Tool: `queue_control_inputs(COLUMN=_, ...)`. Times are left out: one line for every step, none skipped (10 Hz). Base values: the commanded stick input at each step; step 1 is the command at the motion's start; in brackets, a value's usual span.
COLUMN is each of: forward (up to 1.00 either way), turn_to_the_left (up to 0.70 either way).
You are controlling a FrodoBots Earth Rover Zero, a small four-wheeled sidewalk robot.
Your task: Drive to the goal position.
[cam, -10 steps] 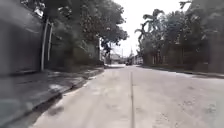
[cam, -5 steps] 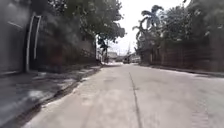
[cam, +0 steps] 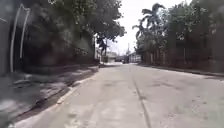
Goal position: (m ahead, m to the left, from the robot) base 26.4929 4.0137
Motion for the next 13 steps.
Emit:
queue_control_inputs(forward=1.00, turn_to_the_left=0.00)
queue_control_inputs(forward=1.00, turn_to_the_left=-0.01)
queue_control_inputs(forward=1.00, turn_to_the_left=-0.01)
queue_control_inputs(forward=1.00, turn_to_the_left=-0.02)
queue_control_inputs(forward=1.00, turn_to_the_left=-0.02)
queue_control_inputs(forward=1.00, turn_to_the_left=-0.02)
queue_control_inputs(forward=1.00, turn_to_the_left=-0.04)
queue_control_inputs(forward=1.00, turn_to_the_left=-0.08)
queue_control_inputs(forward=1.00, turn_to_the_left=-0.12)
queue_control_inputs(forward=1.00, turn_to_the_left=-0.16)
queue_control_inputs(forward=1.00, turn_to_the_left=-0.16)
queue_control_inputs(forward=1.00, turn_to_the_left=-0.10)
queue_control_inputs(forward=1.00, turn_to_the_left=-0.04)
